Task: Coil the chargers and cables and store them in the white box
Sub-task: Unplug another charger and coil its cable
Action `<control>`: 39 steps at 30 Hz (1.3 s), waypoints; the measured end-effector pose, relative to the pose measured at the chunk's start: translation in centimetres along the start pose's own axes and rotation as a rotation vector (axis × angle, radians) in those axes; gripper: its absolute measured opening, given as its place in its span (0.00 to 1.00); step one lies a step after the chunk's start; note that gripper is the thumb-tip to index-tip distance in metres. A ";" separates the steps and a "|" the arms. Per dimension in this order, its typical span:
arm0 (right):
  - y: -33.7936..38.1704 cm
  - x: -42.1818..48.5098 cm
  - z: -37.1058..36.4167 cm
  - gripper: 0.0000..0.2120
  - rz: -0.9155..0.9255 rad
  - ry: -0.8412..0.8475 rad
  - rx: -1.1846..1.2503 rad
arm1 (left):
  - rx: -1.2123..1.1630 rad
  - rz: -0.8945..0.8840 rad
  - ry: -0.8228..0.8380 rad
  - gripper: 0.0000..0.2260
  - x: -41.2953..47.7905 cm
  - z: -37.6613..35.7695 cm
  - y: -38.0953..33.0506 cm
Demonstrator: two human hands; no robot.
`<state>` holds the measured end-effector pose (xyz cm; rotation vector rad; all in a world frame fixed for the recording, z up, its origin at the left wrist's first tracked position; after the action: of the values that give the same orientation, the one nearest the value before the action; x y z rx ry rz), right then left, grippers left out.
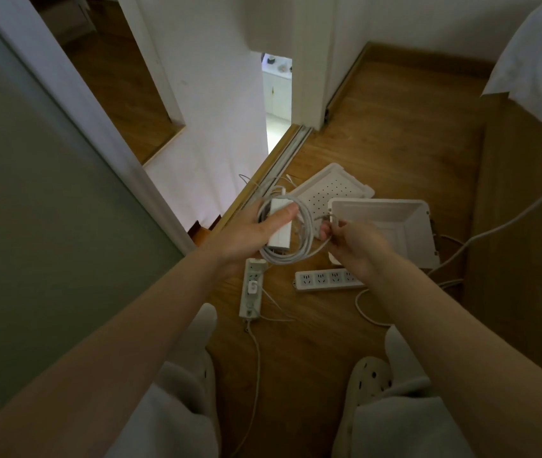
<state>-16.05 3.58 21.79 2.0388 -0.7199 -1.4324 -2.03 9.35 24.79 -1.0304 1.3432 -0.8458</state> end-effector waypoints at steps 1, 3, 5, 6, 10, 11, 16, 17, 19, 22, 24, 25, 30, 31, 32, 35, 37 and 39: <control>0.2 0.2 0.2 0.10 0.002 -0.014 0.020 | 0.019 0.002 -0.010 0.09 0.1 0.2 0.1; 0.7 1.0 1.0 0.10 0.071 -0.064 -0.145 | 0.031 0.019 -0.036 0.10 0.2 0.8 0.4; 0.7 1.3 1.2 0.10 0.164 -0.048 -0.396 | 0.006 0.020 -0.059 0.11 0.3 1.3 0.5; 0.5 1.4 1.1 0.10 0.181 -0.007 -0.462 | -0.006 0.016 -0.066 0.12 0.3 1.4 0.4; -0.3 1.5 0.7 0.11 0.164 0.073 -0.538 | -0.092 0.048 -0.047 0.15 0.3 1.8 0.3; -0.4 1.5 0.8 0.11 0.144 0.076 -0.526 | -0.130 0.052 -0.033 0.14 0.3 1.8 0.2; -0.6 1.5 1.2 0.10 0.039 0.097 -0.393 | -0.285 0.056 0.034 0.22 0.4 2.1 0.2; -0.7 1.4 1.2 0.10 0.024 0.099 -0.376 | -0.304 0.062 0.051 0.20 0.3 2.0 0.2; -0.8 1.2 1.2 0.11 -0.009 0.108 -0.330 | -0.357 0.075 0.058 0.16 0.2 1.8 0.1; -0.9 0.9 1.3 0.12 -0.046 0.141 -0.227 | -0.466 0.094 0.037 0.17 0.1 1.6 0.2; -1.0 0.9 1.3 0.14 -0.053 0.155 -0.179 | -0.507 0.094 0.030 0.18 0.0 1.5 0.1; -1.0 0.9 1.2 0.14 -0.054 0.152 -0.165 | -0.517 0.090 0.029 0.19 0.0 1.4 0.1; -1.5 1.2 1.1 0.13 -0.058 0.134 -0.157 | -0.573 0.092 0.013 0.21 0.1 1.4 0.2; -1.8 1.2 1.0 0.13 -0.071 0.130 -0.162 | -0.601 0.094 0.005 0.20 0.1 1.3 0.3; -2.1 1.2 1.0 0.13 -0.088 0.123 -0.170 | -0.637 0.093 -0.002 0.20 0.1 1.3 0.3; -2.5 0.8 0.6 0.14 -0.138 0.097 -0.146 | -0.651 0.072 0.002 0.17 0.2 1.0 0.3; -2.4 0.7 0.6 0.15 -0.146 0.066 -0.089 | -0.631 0.055 -0.009 0.16 0.3 0.8 0.2; -2.2 0.8 0.8 0.15 -0.144 0.049 -0.066 | -0.627 0.046 -0.021 0.17 0.4 0.8 0.2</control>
<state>-16.33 4.50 19.46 2.1030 -0.5072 -1.4593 -1.17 9.09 24.44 -1.4721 1.6525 -0.3722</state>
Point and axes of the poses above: each hand's wrist, its own x-axis towards the middle knuckle, its own z-axis out of the back of the hand, y = z × x, the point moved 4 cm from there along x, towards the middle knuckle, and after that the axes turned 9 degrees about -x, right-handed, at the moved point
